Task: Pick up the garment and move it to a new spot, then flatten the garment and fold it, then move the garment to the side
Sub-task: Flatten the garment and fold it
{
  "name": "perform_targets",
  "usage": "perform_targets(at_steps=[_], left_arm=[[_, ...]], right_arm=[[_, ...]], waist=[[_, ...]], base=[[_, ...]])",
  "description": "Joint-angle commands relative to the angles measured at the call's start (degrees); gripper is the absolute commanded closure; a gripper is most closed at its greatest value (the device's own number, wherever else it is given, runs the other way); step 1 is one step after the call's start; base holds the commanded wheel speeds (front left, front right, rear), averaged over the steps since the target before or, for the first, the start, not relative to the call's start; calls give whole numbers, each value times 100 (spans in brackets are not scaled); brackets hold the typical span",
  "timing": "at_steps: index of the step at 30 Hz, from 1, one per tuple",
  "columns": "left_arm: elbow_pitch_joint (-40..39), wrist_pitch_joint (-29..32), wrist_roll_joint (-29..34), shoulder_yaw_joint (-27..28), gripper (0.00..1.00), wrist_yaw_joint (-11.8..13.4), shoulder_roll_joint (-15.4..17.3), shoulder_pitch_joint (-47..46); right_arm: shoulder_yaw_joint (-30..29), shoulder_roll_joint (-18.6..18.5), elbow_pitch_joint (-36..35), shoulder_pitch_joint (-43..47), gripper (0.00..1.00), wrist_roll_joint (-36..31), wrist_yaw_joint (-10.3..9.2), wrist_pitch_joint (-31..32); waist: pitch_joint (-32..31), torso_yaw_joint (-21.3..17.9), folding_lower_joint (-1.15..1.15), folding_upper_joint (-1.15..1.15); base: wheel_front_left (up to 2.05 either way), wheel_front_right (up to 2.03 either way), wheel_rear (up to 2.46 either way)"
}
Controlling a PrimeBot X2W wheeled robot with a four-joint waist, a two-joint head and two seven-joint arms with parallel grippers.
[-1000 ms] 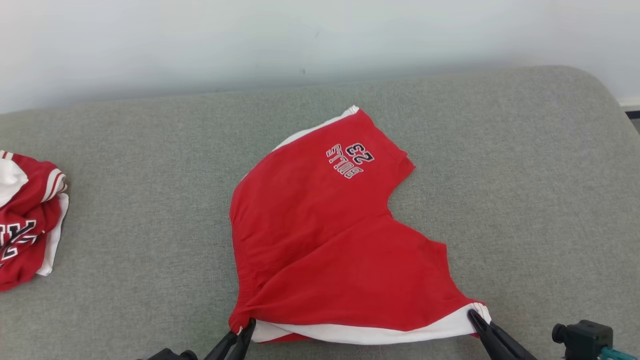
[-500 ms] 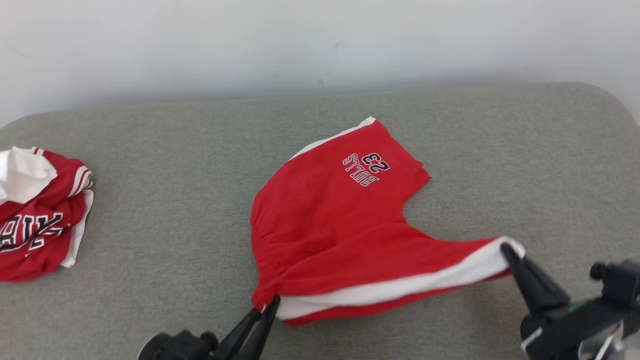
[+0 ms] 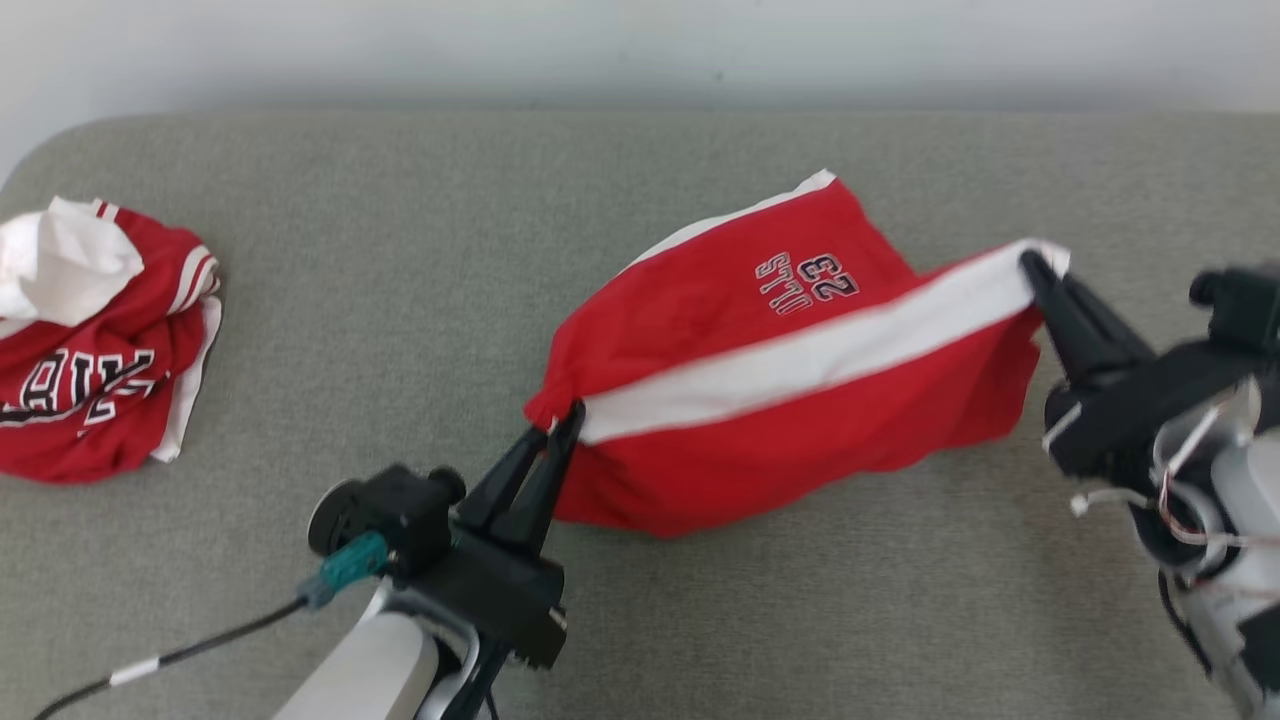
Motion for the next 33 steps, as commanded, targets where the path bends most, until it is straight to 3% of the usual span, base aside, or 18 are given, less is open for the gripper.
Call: perform_targets(at_steps=[1,12,23,24,25,26,27,33], left_arm=[[136,-18,40,38,100,-36,-79,-190],[1152,-18,43,57,100,-79,-596,-1389],[1634,-18,104,-19,100,-77,-870,-1954],[1657,-18,101,-24,100,-76,-882,-1975],[1681,-18,107,-20,79,-76,-891,-1981],[1694,-18,131,-4,53,-76,-895,-1982],[1700,-18,168,9,0,-76,-888,-1970],[1689,-18,409,226,0,-77,-854,-1625]], right_arm=[[69,-22,211,-281,100,28,-14,-20],[817,128,2161,-2416,100,-96,-14,-253],[1205,447,3602,-3378,100,39,-14,-645],[1256,468,3682,-3418,90,67,-14,-682],[1313,478,3752,-3434,55,75,-14,-719],[1379,493,3830,-3436,0,92,-14,-735],[1448,514,3872,-3435,0,112,-14,-756],[1880,440,3915,-3224,0,315,-14,-862]], waist=[[345,284,-1,-1],[1075,682,-1,-1],[1416,818,-1,-1],[1418,814,-1,-1],[1405,803,-1,-1],[1383,793,-1,-1],[1349,776,-1,-1],[1047,681,-1,-1]], base=[[0,0,0],[0,0,0],[0,0,0],[0,0,0],[0,0,0],[0,0,0],[0,0,0],[0,0,0]])
